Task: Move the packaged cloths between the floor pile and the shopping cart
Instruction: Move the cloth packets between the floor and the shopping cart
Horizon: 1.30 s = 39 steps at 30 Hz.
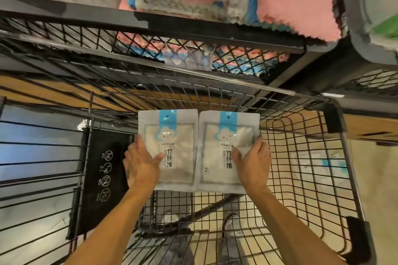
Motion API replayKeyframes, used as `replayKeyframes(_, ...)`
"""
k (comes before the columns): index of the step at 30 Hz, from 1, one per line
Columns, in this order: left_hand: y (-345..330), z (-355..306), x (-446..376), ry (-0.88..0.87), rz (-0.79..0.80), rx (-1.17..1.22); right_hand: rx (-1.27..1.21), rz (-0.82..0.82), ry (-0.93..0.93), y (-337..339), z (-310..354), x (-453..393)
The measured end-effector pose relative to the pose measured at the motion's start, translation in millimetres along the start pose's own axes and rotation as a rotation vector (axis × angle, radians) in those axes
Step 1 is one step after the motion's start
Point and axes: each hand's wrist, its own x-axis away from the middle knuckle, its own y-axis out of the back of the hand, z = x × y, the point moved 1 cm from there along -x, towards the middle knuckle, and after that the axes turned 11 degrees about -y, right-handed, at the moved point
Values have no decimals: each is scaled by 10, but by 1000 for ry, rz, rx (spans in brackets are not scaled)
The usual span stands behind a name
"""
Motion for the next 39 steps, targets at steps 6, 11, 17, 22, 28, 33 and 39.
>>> replayKeyframes(6, -90, 61, 147, -194, 32, -314, 452, -80, 147, 91, -34, -61)
replayKeyframes(11, 281, -45, 261, -295, 3, -379, 399, -54, 202, 545, 36, 50)
replayKeyframes(17, 1055, -418, 419, -373, -92, -399, 407, -93, 301, 1286, 262, 297)
replayKeyframes(22, 1784, -803, 610, -408, -115, -506, 363, -152, 359, 1974, 484, 559)
replayKeyframes(28, 2575, -1287, 1030, -433, -257, -520, 282, -198, 416, 2885, 552, 868)
replayKeyframes(33, 3123, -1892, 1472, -483, -245, -490, 187, -249, 451, 3704, 451, 1062)
replayKeyframes(39, 3554, -2648, 1989, -616, -405, -443, 124, -363, 444, 4659, 208, 1237)
